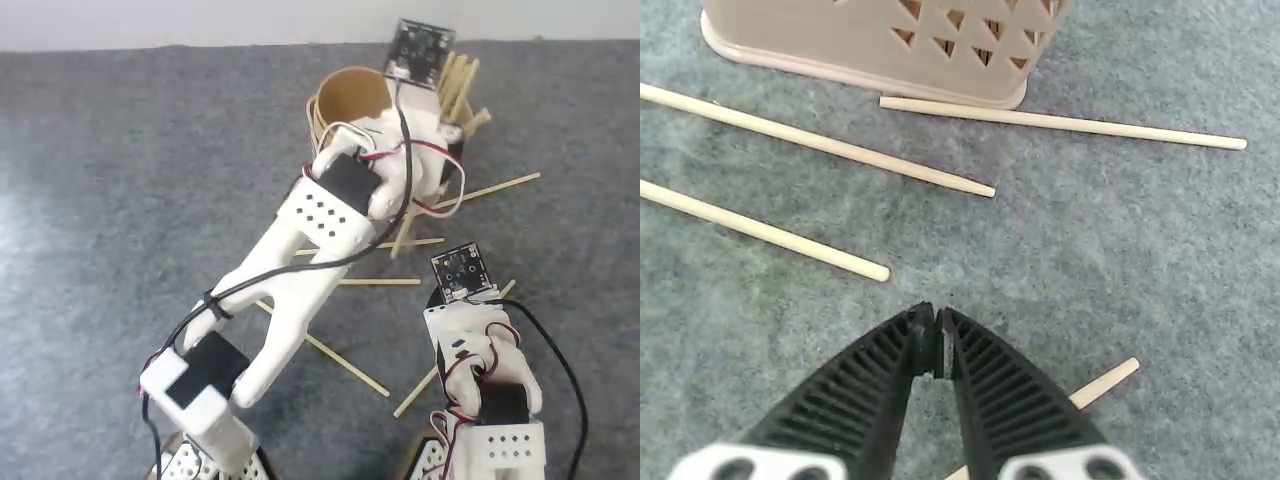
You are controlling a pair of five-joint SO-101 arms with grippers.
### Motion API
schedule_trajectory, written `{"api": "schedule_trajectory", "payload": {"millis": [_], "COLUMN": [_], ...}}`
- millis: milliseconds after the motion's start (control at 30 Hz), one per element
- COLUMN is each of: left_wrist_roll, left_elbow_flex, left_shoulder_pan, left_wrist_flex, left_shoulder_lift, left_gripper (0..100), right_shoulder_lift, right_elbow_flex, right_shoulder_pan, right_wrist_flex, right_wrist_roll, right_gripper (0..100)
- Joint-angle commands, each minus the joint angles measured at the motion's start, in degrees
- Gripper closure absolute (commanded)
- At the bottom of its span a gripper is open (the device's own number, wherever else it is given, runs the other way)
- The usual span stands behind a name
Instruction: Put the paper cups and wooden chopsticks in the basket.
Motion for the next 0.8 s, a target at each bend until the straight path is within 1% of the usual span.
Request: {"api": "schedule_trajectory", "payload": {"millis": [0, 100, 167, 300, 367, 433, 500, 567, 633, 667, 767], "left_wrist_roll": [0.6, 0.6, 0.6, 0.6, 0.6, 0.6, 0.9, 2.8, 3.2, 3.2, 3.3], "left_elbow_flex": [-0.1, 0.0, -0.1, -0.3, -0.3, -0.1, 0.0, 0.0, 0.0, 0.0, 0.0], "left_shoulder_pan": [0.1, -1.1, -1.6, -3.1, -3.5, -3.6, -3.5, -3.5, -3.4, -3.2, -3.2], "left_wrist_flex": [4.2, 6.7, 6.7, 0.8, -2.1, -3.4, -2.9, -0.5, 2.8, 4.1, 5.5], "left_shoulder_lift": [-2.9, -4.7, -5.5, -6.9, -7.6, -8.2, -8.3, -7.7, -7.7, -7.7, -8.2], "left_gripper": [98, 98, 98, 98, 96, 89, 77, 64, 55, 54, 55], "right_shoulder_lift": [0.1, 0.1, 0.1, 0.1, 0.1, 0.1, 0.1, 0.1, 0.1, 0.1, 0.1], "right_elbow_flex": [1.1, 1.1, 1.1, 1.1, 1.1, 1.1, 1.1, 1.1, 1.1, 1.1, 1.1], "right_shoulder_pan": [-0.3, -0.3, -0.3, -0.3, -0.3, -0.3, -0.3, -0.3, -0.3, -0.3, -0.3], "right_wrist_flex": [-0.7, -0.7, -0.7, -0.7, -0.7, -0.7, -0.7, -0.7, -0.7, -0.7, -0.7], "right_wrist_roll": [0.7, 0.7, 0.7, 0.7, 0.7, 0.7, 0.7, 0.7, 0.7, 0.7, 0.7], "right_gripper": [99.2, 99.2, 99.2, 99.2, 99.2, 99.2, 99.2, 99.2, 99.2, 99.2, 99.2]}}
